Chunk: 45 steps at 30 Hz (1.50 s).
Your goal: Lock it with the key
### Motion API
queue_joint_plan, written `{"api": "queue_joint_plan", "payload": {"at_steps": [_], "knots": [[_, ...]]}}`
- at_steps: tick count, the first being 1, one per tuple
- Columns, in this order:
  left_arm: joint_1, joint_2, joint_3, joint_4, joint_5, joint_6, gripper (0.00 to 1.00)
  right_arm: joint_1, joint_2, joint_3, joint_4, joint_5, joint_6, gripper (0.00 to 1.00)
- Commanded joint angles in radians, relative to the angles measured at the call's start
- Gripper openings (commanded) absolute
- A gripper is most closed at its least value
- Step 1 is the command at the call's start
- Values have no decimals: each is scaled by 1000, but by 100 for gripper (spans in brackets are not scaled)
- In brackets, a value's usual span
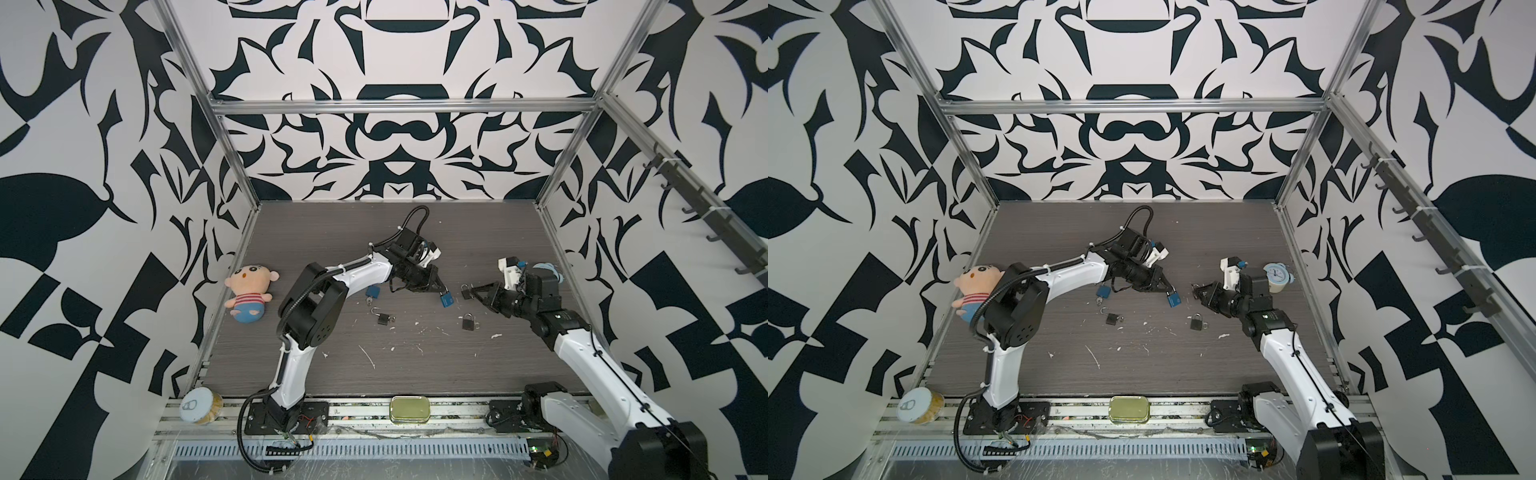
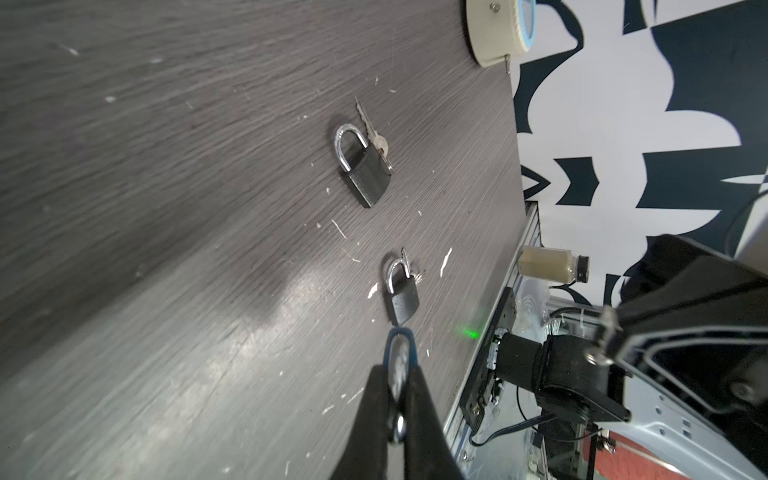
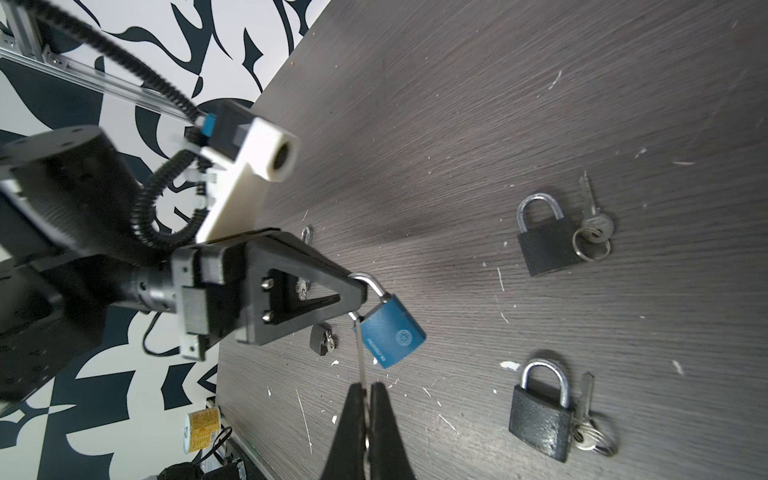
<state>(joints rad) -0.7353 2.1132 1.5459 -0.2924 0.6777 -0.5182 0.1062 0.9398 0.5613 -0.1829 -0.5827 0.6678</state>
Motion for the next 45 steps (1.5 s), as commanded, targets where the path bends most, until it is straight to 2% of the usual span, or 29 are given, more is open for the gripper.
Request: {"api": "queue_joint_plan", "payload": {"at_steps": [1,7,16,20,25,28,33,45], "knots": [[-4,66,89,-90,66,68,0,-2,8,0,25,14,-40,0],[-2,168,186,-155,72,99,0,-2,41,-1,37,9,-54,0],[5,204,183,-165,61,110,0,-1,136,-12,107,6,-63,0],[13,218,187,-153,57,95,15,2,178,-13,117,44,-87,0],[25,204,160,-112,35,70,26,20,220,-6,128,77,-103,0],[45,170,105,-49,0,26,31,42,235,2,129,117,-115,0],[84,75,-15,104,0,-47,34,92,259,21,128,197,-136,0],[100,-313,-288,289,-85,-76,36,162,437,52,235,275,-135,0]]}}
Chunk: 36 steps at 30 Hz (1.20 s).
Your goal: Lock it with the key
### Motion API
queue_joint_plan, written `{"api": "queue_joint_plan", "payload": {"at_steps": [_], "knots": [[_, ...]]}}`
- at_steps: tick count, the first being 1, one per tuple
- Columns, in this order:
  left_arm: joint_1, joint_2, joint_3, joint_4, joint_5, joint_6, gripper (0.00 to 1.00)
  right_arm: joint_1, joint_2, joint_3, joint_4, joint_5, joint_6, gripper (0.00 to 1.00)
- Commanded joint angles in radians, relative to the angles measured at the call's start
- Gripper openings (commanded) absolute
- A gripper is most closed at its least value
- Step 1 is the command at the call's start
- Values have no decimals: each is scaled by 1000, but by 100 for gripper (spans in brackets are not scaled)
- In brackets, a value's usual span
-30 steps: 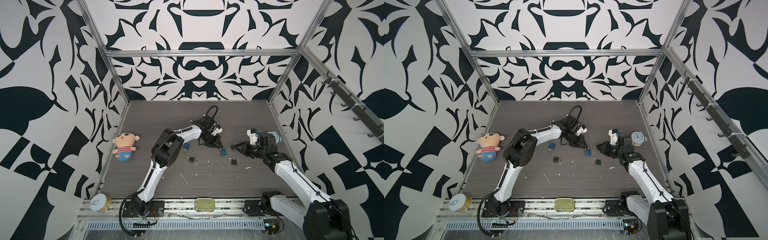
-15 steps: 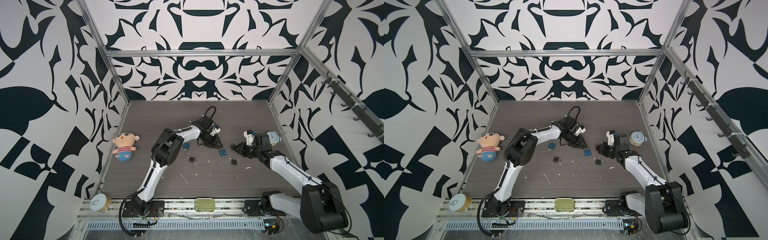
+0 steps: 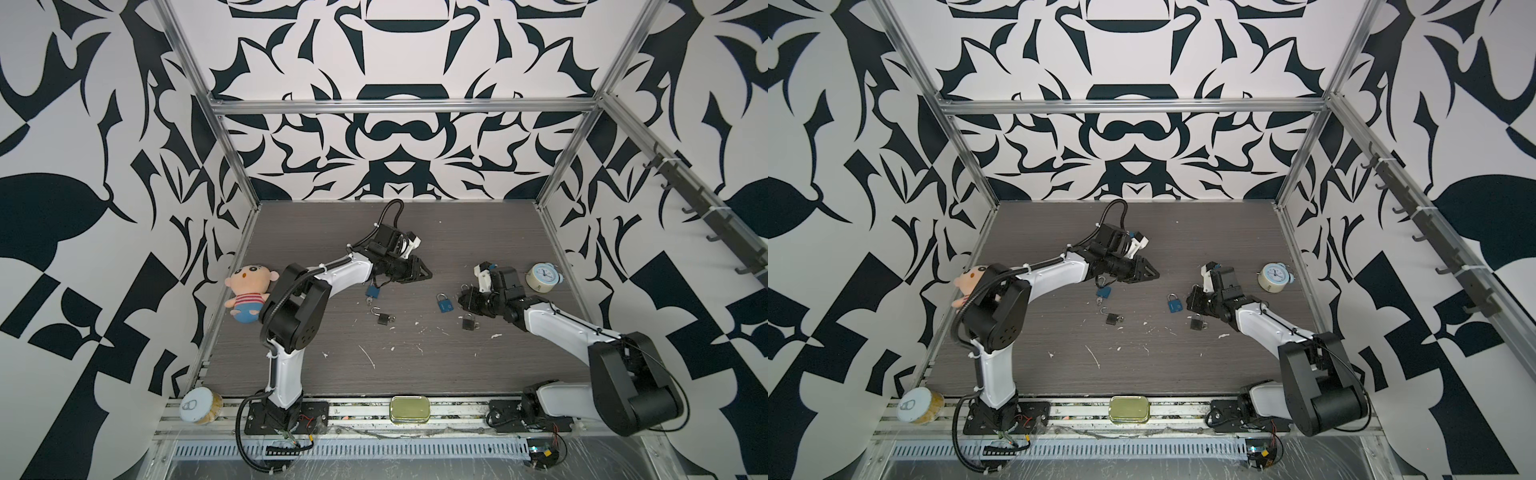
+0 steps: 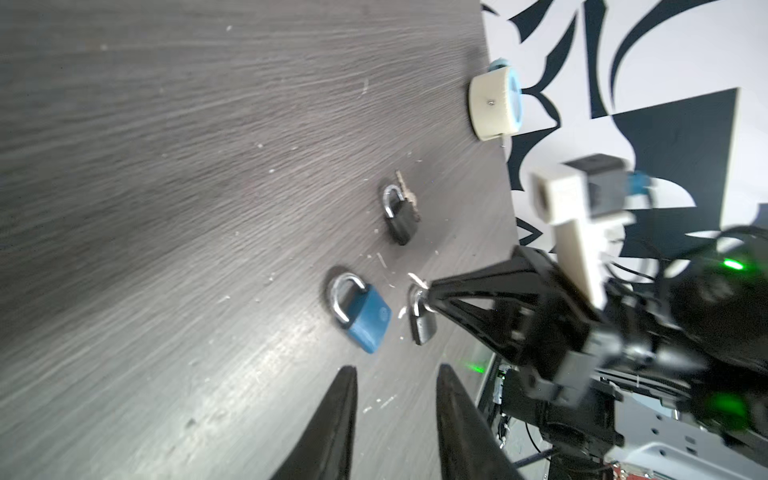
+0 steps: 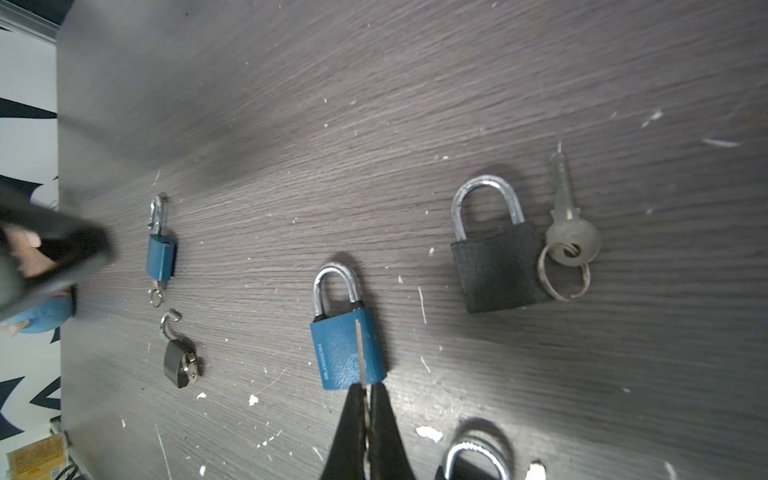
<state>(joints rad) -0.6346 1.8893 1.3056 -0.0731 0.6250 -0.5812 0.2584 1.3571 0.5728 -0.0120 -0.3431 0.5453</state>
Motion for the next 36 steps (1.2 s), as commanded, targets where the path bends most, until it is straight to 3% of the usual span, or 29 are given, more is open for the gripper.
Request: {"api": "queue_joint_plan", "payload": {"at_steps": [1,13,28,36], "knots": [[-1,-125,-75,78,-41,-18,36,12,34,45,73,40,-11,0],[0,-412,-292,81,-136,-37,36,33,144,70,127,59,-6,0],[1,-442,-334,85,-155,-37,36,47,106,58,88,90,-6,18],[14,-512,-376,74,-188,-39,36,90,15,78,5,133,-32,20]]}}
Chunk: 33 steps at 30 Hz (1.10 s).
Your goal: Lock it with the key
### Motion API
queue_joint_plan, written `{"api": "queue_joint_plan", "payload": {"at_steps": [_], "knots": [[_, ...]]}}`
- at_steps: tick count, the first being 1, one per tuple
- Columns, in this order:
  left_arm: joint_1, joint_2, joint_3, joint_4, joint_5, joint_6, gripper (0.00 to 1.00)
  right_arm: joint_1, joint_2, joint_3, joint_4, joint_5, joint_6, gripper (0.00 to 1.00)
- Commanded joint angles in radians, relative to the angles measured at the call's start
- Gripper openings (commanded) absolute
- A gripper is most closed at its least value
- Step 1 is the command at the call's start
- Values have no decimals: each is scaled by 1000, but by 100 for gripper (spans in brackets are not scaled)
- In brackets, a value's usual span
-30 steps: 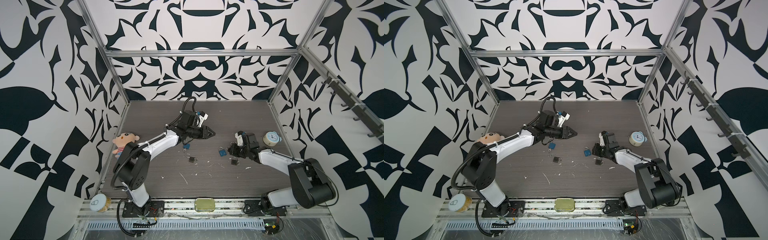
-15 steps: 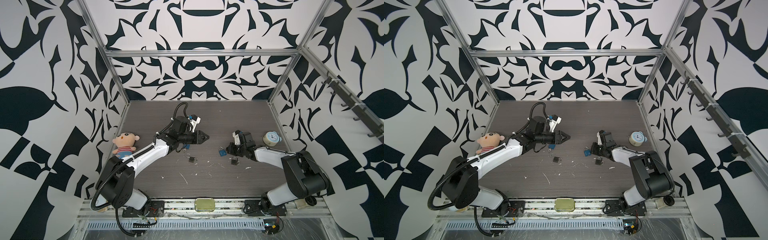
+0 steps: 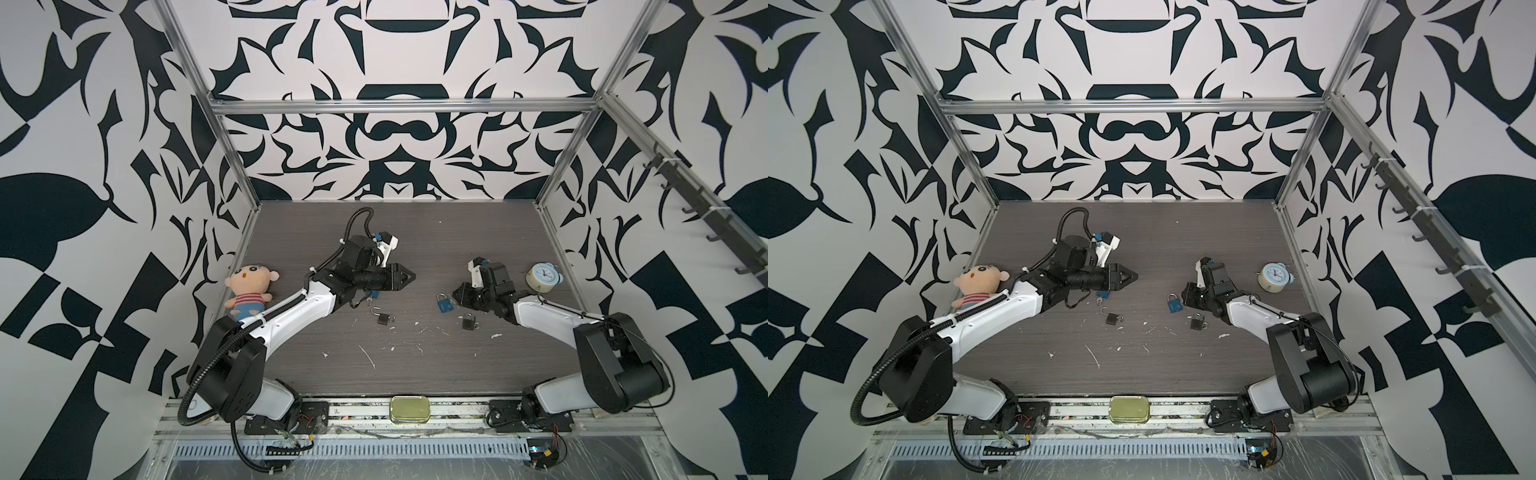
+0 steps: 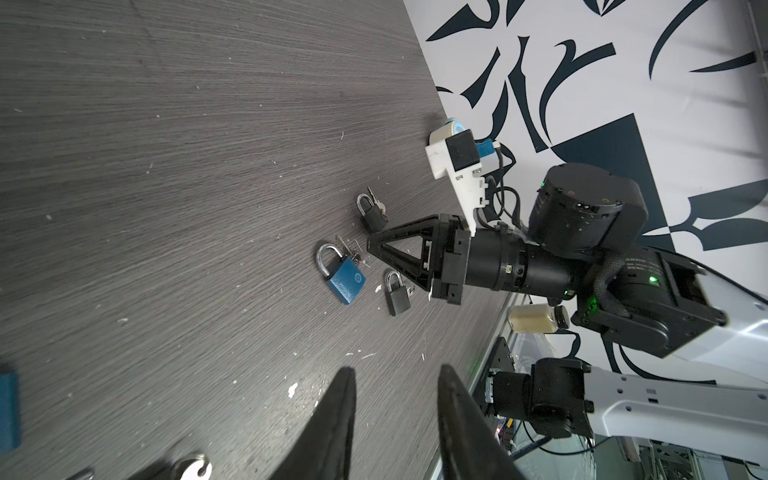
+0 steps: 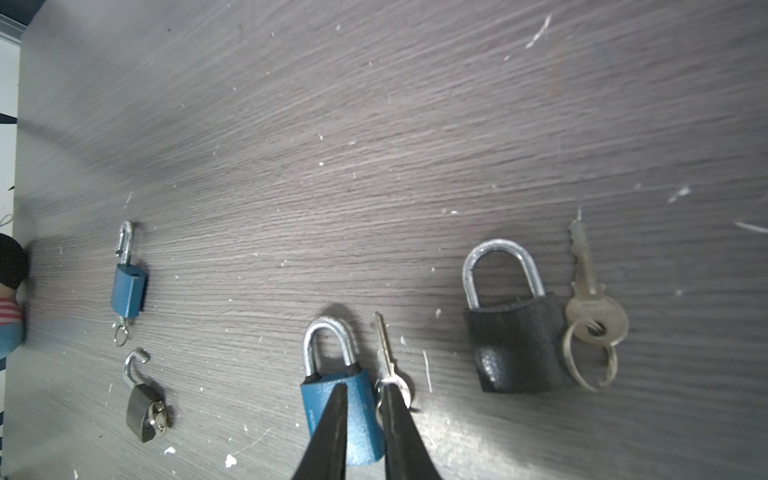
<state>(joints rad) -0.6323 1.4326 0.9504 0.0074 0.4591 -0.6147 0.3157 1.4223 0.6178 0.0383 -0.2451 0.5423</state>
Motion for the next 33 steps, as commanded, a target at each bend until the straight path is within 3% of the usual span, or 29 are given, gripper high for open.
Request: {"api": "queue_joint_plan", "payload": {"at_steps": [1,7,12,22,33], "knots": [[18,-76,-33,-14,-36,-6,36,57,-67,44,-68,51,-46,20],[88,-270,-154,-81,-186,-35,39,231,-115,132,-186,148,-164,20],[168,-444,-294,-116,-212,-96,48,365,-74,208,-202,164,-275,26],[286,-685,-386,-298,-156,-88,54,543,237,484,-278,184,-442,48],[365,-724,-392,-343,-78,-51,53,599,445,612,-292,152,-523,49]]}}
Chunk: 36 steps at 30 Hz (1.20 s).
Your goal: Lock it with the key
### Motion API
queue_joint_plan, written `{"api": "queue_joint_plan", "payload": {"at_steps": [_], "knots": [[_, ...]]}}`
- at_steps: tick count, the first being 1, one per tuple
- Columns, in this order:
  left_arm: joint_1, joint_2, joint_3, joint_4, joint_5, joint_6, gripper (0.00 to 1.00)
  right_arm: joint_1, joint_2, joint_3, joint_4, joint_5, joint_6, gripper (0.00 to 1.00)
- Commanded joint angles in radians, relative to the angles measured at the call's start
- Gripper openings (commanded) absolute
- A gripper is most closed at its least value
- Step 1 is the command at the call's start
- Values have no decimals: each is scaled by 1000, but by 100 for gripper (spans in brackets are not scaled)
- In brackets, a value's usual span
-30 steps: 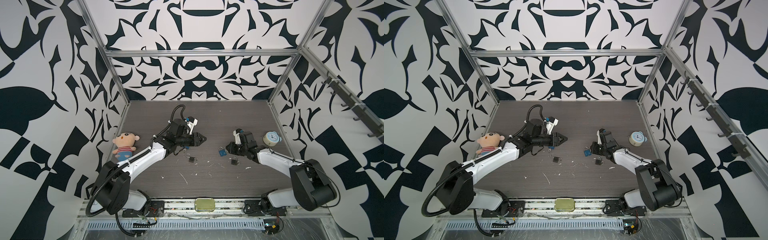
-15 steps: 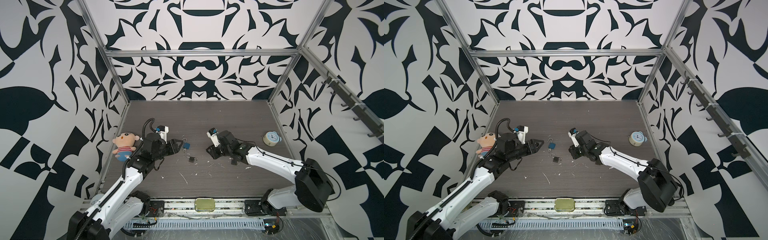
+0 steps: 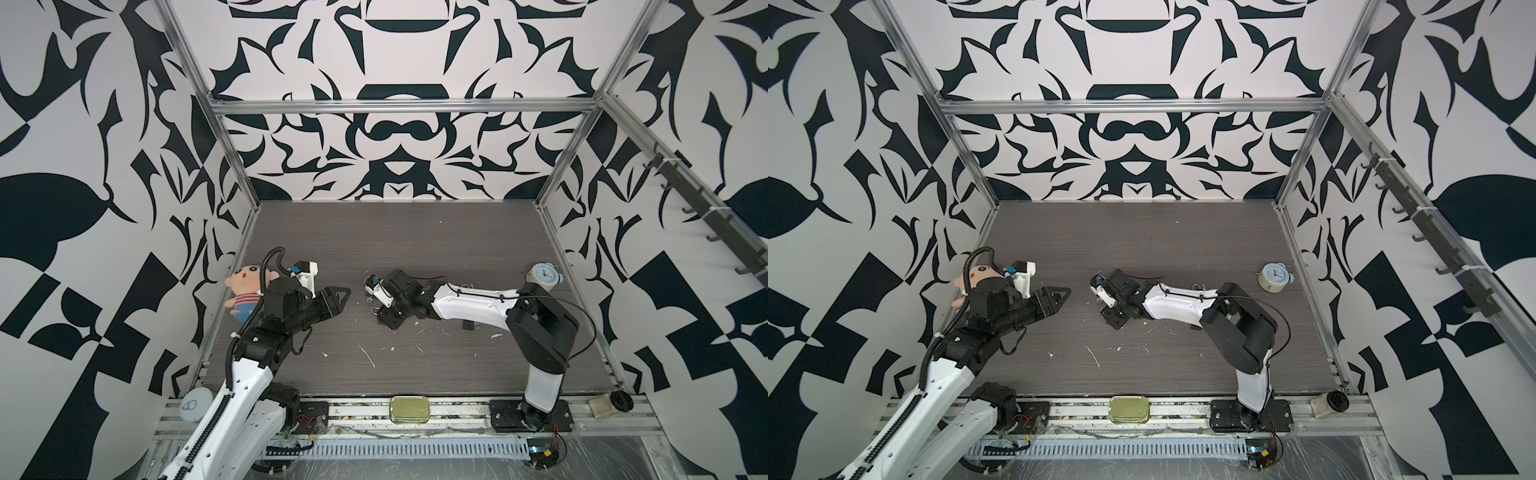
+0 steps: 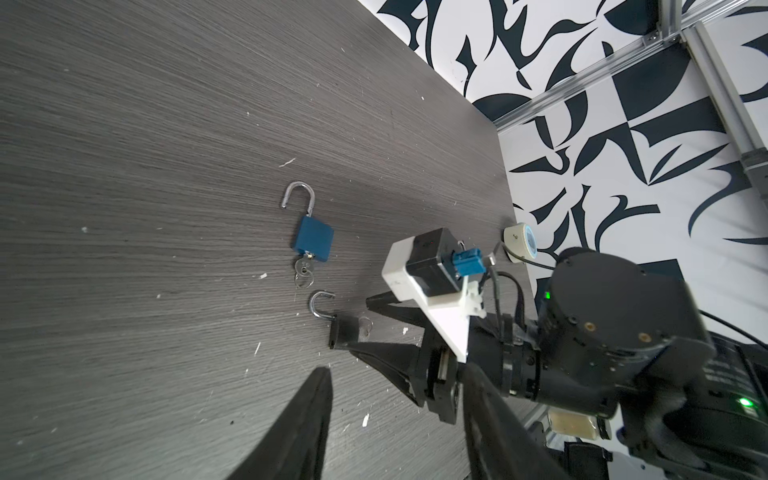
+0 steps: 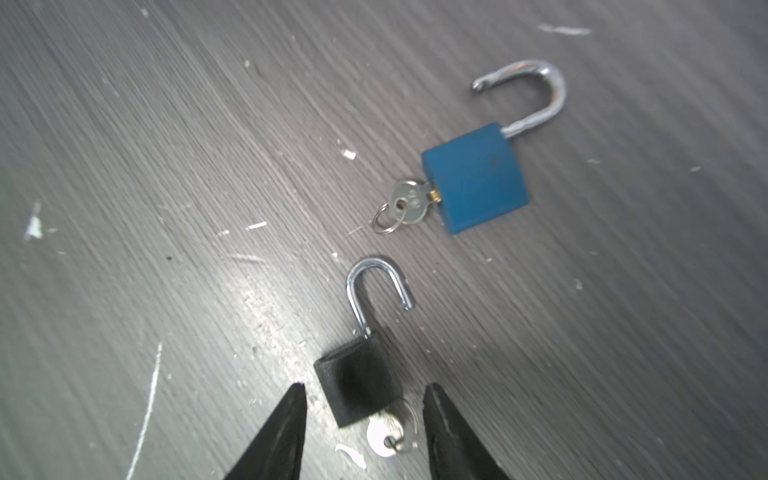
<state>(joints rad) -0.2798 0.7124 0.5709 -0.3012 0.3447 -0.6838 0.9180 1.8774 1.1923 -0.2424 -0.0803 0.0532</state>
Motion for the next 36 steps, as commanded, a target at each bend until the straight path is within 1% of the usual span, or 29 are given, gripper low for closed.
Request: {"api": "queue_joint_plan", "payload": {"at_steps": [1,16,27,33,36], "knots": [[16,-1,-13,-33,39,20,53,-4,-4,39,-10,-19,-35,49],[34,42,-23,10,70,13,53,2,21,16,11,-85,-18,48],[41,47,-22,21,80,5,52,45,12,0,3,-21,-3,46],[45,42,-27,25,81,0,52,56,10,9,-9,79,-9,46],[47,45,-26,26,81,-2,52,59,21,19,-10,106,-10,46]]}}
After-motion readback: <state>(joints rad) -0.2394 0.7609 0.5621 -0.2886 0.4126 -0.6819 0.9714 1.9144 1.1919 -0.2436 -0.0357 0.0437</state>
